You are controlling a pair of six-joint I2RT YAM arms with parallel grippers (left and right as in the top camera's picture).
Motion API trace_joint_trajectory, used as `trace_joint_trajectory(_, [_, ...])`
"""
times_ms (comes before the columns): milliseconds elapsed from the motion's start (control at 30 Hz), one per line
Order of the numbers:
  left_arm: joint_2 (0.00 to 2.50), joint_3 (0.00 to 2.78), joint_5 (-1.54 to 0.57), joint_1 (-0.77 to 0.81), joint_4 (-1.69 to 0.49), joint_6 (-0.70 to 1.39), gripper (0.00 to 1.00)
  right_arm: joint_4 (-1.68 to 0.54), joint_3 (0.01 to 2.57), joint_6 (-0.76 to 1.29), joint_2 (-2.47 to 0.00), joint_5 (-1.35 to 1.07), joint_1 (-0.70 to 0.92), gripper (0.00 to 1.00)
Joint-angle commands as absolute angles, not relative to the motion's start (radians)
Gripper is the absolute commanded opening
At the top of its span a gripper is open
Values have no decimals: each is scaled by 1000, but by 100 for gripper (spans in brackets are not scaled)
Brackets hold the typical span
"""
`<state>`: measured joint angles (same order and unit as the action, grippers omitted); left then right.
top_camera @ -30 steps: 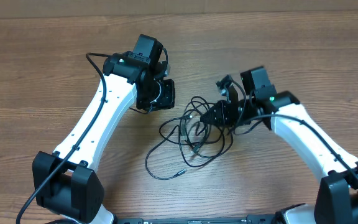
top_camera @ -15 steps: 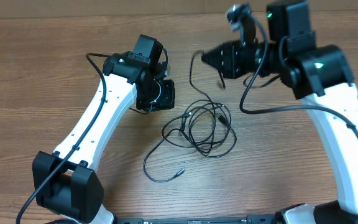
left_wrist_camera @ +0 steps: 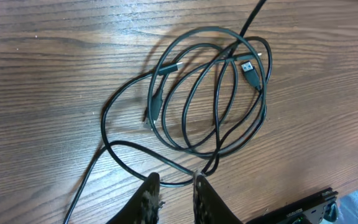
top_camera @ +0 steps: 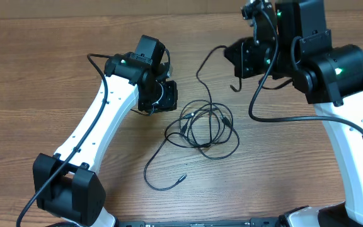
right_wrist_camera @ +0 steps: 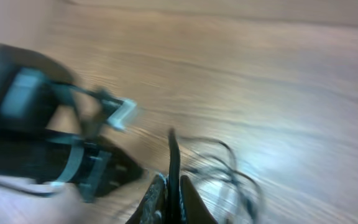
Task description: Untangle cables
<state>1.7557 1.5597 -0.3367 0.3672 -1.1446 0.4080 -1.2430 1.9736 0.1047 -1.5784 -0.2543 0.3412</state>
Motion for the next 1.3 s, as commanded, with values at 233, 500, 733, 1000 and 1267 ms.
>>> trace_joint_trajectory(233, [1756, 1571, -334, 375, -1136, 346, 57, -1378, 1929, 352, -1574, 172, 255, 27])
trace_joint_trajectory(500, [1811, 1570, -370, 404, -1171, 402, 57, -1455, 1873, 418, -1574, 92, 116, 83])
trace_joint_trajectory(733, [1886, 1568, -490, 487, -1185, 427, 54, -1477, 1748, 397, -1574, 80, 108, 91])
trace_joint_trajectory(1000, [1946, 1567, -482, 570, -1209, 485, 46, -1426, 1593, 397, -1575, 80, 108, 91])
trace_joint_trajectory(1267, [1974, 1567, -308, 597, -1263, 673, 47, -1415, 1570, 397, -1575, 80, 108, 91])
